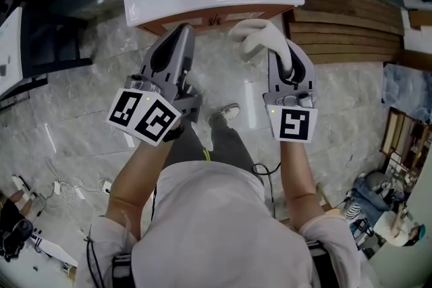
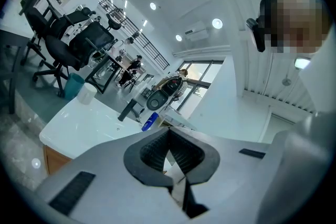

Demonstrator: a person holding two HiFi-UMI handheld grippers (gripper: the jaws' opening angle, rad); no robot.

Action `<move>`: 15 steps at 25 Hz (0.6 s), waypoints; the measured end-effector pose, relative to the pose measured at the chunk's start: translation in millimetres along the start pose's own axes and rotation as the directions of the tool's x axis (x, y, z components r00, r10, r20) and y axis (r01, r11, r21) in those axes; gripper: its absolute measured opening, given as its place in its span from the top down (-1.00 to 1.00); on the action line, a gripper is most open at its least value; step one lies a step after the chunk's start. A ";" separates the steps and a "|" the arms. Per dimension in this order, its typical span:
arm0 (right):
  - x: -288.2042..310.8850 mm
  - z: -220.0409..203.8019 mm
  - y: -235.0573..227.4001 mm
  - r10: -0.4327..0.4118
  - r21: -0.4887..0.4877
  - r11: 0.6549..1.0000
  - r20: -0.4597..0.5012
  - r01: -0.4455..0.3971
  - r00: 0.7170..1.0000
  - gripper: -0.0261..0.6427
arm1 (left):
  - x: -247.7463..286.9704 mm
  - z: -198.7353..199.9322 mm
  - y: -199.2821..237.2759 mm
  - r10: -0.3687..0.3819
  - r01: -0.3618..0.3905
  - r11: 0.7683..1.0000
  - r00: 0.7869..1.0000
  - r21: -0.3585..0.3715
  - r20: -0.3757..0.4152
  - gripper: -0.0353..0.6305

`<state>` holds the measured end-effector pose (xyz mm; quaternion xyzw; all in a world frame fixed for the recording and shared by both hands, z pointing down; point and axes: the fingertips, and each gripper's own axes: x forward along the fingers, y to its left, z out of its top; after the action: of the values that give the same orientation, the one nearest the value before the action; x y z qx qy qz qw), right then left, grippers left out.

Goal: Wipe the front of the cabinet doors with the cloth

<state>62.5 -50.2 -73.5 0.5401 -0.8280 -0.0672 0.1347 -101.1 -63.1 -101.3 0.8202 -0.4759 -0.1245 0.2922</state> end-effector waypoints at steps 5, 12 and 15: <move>0.7 -1.3 -6.5 -0.008 -0.006 1.000 -0.005 0.008 1.000 0.68 | 7.1 0.8 -2.1 -0.008 0.008 1.000 1.000 0.001 -0.001 0.84; 1.2 -7.6 -10.0 -0.014 -0.007 1.000 -0.016 0.014 1.000 0.68 | 10.2 -5.5 0.8 -0.002 0.002 1.000 1.000 -0.005 -0.009 0.84; 2.7 -9.1 -12.0 -0.019 -0.013 1.000 -0.020 0.019 1.000 0.68 | 13.0 -4.6 2.9 -0.004 0.004 1.000 1.000 -0.003 -0.006 0.84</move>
<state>74.7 -57.3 -67.5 0.5478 -0.8209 -0.0682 0.1459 -94.3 -73.6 -94.9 0.8210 -0.4734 -0.1234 0.2943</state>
